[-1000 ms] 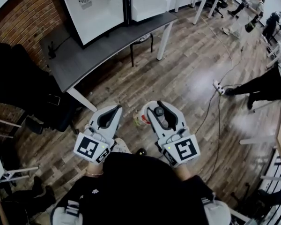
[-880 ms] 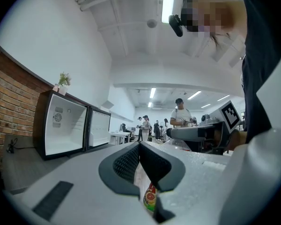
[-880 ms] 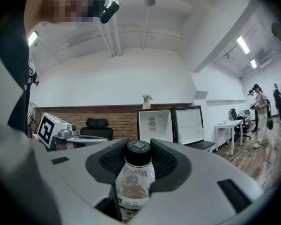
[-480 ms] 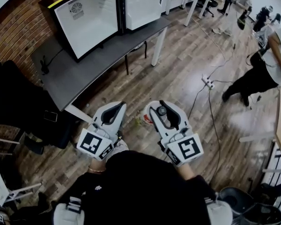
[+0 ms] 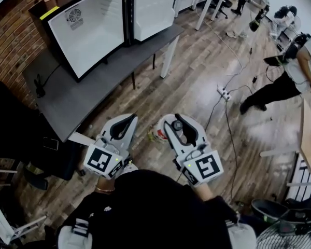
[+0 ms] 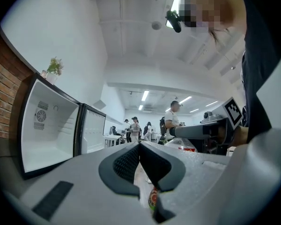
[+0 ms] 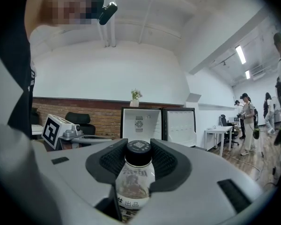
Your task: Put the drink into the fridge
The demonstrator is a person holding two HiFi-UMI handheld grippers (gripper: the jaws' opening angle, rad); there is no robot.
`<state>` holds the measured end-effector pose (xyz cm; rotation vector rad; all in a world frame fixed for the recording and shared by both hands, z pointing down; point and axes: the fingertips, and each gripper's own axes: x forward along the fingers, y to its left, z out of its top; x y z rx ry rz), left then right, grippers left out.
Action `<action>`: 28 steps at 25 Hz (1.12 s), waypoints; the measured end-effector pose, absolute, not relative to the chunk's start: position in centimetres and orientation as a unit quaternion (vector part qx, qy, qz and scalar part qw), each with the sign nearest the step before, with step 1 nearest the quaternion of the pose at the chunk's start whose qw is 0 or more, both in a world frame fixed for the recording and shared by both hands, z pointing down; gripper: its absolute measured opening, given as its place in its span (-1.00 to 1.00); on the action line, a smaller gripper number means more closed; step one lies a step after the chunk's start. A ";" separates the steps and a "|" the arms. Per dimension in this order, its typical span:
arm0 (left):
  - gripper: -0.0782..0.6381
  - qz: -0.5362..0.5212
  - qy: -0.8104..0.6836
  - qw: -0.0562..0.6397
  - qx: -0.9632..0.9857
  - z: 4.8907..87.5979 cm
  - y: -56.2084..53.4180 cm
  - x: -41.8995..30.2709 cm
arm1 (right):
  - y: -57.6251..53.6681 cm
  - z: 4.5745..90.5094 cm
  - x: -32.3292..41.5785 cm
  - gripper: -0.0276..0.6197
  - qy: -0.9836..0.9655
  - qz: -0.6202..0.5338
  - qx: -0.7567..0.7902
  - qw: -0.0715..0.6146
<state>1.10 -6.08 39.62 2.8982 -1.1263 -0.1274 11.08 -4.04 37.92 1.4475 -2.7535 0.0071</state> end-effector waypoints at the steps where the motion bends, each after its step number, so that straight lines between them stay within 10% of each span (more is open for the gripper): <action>1: -0.79 -0.040 -0.360 0.014 0.932 39.7 -6.6 1.1 | -4.4 38.1 11.0 -0.47 -0.883 0.005 0.468 0.019; 28: -0.79 -0.026 -0.287 0.033 0.957 41.6 -16.0 -2.7 | -13.3 38.8 7.8 -0.47 -0.840 -0.003 0.541 0.036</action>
